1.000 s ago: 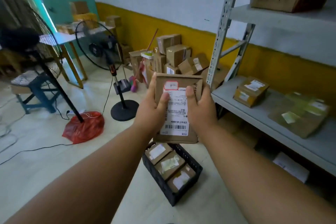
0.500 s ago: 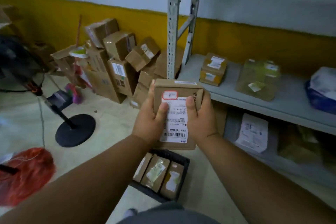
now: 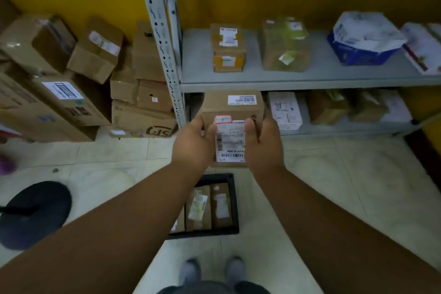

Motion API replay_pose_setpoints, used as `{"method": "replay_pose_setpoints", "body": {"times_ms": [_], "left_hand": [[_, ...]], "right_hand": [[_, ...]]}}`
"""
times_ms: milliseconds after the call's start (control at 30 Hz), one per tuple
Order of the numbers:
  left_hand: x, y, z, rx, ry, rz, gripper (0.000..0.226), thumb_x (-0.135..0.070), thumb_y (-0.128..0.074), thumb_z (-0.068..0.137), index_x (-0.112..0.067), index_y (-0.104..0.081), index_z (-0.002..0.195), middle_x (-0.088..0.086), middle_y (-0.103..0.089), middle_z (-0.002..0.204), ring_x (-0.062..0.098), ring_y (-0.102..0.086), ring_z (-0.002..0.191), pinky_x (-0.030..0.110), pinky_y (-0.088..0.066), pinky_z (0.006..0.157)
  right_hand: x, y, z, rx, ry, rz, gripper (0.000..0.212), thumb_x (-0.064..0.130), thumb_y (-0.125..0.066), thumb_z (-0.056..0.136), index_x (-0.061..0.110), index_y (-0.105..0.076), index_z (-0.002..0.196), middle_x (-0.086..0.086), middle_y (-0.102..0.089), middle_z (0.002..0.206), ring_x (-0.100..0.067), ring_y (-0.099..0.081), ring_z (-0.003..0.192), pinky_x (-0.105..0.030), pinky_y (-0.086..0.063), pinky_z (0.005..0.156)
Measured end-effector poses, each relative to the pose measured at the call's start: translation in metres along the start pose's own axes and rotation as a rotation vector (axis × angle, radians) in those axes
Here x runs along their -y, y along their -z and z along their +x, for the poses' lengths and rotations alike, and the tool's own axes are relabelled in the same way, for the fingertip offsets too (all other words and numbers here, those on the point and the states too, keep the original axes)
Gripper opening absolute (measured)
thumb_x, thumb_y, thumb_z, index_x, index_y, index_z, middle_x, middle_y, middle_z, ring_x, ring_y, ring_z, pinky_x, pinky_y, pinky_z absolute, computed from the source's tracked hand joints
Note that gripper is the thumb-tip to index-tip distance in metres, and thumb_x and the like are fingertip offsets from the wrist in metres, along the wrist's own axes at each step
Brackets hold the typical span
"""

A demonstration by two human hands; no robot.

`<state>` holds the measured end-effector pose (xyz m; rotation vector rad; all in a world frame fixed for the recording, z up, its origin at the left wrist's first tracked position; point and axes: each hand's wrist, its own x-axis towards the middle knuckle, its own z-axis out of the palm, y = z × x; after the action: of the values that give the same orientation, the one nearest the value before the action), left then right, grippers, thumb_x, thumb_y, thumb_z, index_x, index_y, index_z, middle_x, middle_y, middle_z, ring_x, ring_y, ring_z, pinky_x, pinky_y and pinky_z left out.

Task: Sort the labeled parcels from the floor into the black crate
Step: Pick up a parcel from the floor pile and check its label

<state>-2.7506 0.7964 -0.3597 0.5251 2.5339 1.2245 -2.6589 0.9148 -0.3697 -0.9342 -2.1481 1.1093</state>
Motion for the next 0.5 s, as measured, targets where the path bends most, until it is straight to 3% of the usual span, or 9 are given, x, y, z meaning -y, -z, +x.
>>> {"method": "replay_pose_setpoints", "body": {"times_ms": [67, 167, 267, 367, 433, 500], "left_hand": [[0.027, -0.012, 0.012, 0.010, 0.031, 0.015, 0.017, -0.037, -0.051, 0.100, -0.027, -0.062, 0.109, -0.001, -0.068, 0.096, 0.017, -0.059, 0.078, 0.023, -0.039, 0.058], [0.091, -0.050, 0.023, 0.070, 0.134, -0.056, 0.021, -0.041, -0.052, 0.099, -0.029, -0.064, 0.112, -0.009, -0.071, 0.097, 0.011, -0.068, 0.077, 0.022, -0.050, 0.058], [0.169, -0.095, 0.039, 0.167, 0.223, -0.107, 0.024, -0.038, -0.053, 0.098, -0.046, -0.064, 0.119, -0.020, -0.072, 0.085, -0.005, -0.068, 0.069, 0.011, -0.049, 0.049], [0.247, -0.156, 0.050, 0.269, 0.253, -0.075, 0.021, -0.029, -0.050, 0.098, -0.041, -0.063, 0.110, -0.013, -0.072, 0.088, 0.009, -0.070, 0.080, 0.026, -0.058, 0.068], [0.292, -0.194, 0.057, 0.343, 0.273, 0.038, 0.016, -0.028, -0.047, 0.098, -0.038, -0.059, 0.095, -0.008, -0.071, 0.089, 0.007, -0.067, 0.074, 0.025, -0.057, 0.063], [0.334, -0.233, 0.062, 0.352, 0.376, 0.011, 0.018, -0.028, -0.047, 0.094, -0.033, -0.064, 0.091, -0.005, -0.073, 0.085, 0.014, -0.070, 0.074, 0.035, -0.062, 0.067]], "right_hand": [[-0.024, -0.020, -0.003, 0.028, -0.034, -0.075, 0.041, 0.039, -0.044, 0.103, 0.014, -0.050, 0.135, -0.003, -0.052, 0.122, 0.000, -0.052, 0.090, -0.018, -0.053, 0.080], [-0.083, -0.065, -0.013, 0.151, -0.170, -0.085, 0.043, 0.041, -0.043, 0.103, 0.023, -0.049, 0.141, -0.005, -0.059, 0.123, -0.012, -0.065, 0.099, -0.032, -0.060, 0.079], [-0.160, -0.118, -0.020, 0.197, -0.255, -0.088, 0.039, 0.047, -0.042, 0.101, 0.031, -0.051, 0.136, -0.001, -0.065, 0.116, -0.010, -0.070, 0.091, -0.030, -0.062, 0.071], [-0.237, -0.166, -0.037, 0.197, -0.293, -0.228, 0.042, 0.044, -0.037, 0.102, 0.029, -0.047, 0.139, 0.001, -0.060, 0.114, -0.009, -0.064, 0.091, -0.030, -0.059, 0.073], [-0.286, -0.193, -0.048, 0.185, -0.275, -0.324, 0.041, 0.042, -0.034, 0.103, 0.026, -0.048, 0.138, 0.002, -0.057, 0.110, -0.002, -0.055, 0.082, -0.014, -0.046, 0.064], [-0.330, -0.219, -0.056, 0.187, -0.259, -0.418, 0.039, 0.041, -0.033, 0.103, 0.022, -0.050, 0.133, 0.002, -0.056, 0.106, -0.004, -0.050, 0.079, -0.013, -0.038, 0.062]]}}
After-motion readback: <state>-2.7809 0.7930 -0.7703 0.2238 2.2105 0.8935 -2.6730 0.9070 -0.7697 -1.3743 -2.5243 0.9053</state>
